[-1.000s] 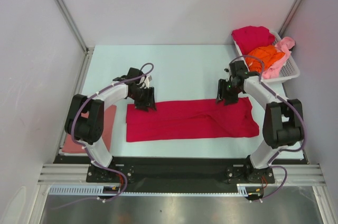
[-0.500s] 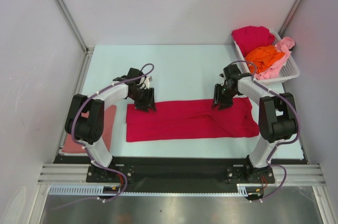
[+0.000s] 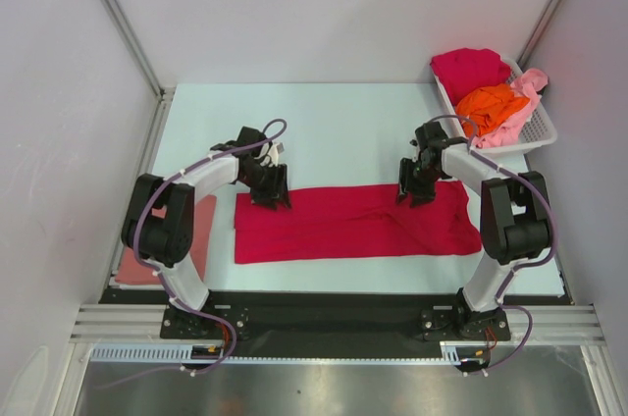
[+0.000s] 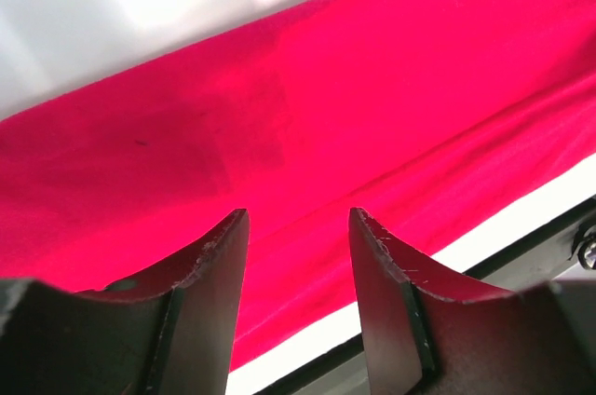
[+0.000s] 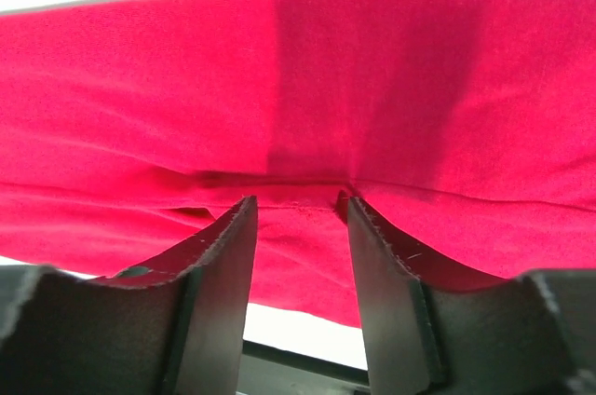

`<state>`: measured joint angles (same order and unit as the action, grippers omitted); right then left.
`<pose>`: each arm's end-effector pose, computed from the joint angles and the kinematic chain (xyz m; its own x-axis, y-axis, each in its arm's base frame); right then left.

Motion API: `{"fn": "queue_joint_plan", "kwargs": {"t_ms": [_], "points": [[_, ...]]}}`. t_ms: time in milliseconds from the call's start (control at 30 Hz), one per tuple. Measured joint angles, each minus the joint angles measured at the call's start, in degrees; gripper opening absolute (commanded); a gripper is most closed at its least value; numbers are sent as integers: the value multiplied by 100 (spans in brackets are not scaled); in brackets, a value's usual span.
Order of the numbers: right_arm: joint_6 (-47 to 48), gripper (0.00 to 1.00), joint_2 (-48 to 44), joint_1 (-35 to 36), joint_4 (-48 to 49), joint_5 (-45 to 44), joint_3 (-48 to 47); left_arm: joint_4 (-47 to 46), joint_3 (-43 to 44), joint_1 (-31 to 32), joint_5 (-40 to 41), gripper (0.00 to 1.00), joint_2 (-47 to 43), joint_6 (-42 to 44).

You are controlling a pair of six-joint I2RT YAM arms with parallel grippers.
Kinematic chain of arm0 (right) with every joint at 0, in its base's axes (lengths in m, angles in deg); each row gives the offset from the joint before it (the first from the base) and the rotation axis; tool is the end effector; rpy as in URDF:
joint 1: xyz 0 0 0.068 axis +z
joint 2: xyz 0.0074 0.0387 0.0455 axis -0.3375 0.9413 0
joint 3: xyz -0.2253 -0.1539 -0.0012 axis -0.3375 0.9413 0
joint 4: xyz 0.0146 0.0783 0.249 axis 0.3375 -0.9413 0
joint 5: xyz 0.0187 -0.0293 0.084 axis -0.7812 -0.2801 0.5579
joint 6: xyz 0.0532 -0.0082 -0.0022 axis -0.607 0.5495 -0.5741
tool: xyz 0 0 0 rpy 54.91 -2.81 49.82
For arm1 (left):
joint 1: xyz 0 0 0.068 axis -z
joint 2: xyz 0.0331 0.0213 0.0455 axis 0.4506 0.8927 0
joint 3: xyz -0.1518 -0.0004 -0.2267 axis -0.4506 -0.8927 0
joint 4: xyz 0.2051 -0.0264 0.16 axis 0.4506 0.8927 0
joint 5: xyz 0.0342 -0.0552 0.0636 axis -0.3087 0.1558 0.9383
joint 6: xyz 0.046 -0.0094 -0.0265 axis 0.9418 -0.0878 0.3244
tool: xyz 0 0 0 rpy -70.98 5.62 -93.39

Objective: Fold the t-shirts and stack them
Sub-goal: Fold the tshirt

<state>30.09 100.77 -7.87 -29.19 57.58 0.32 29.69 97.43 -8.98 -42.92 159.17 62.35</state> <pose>0.3259 0.0755 0.1810 -0.9751 0.0764 -0.2084 0.0205 0.9659 0.2583 0.3134 -0.1148 0.1764 -0.9727 0.0707 -0.2211 0.1630 0.8862 -0.4337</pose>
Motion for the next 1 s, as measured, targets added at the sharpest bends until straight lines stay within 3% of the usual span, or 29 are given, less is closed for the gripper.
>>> {"fn": "queue_joint_plan", "kwargs": {"t_ms": [367, 600, 933, 1000], "points": [[101, 29, 74, 9, 72, 9, 4, 85, 68, 0, -160, 52, 116, -4], [153, 12, 122, 52, 94, 17, -2, 136, 197, 2, -238, 52, 179, -7], [229, 15, 693, 529, -116, -2, -1069, 168, 348, 57, -319, 52, 214, -13], [267, 26, 874, 619, -151, -7, -1316, 166, 348, 72, -352, 52, 227, -13]]}}
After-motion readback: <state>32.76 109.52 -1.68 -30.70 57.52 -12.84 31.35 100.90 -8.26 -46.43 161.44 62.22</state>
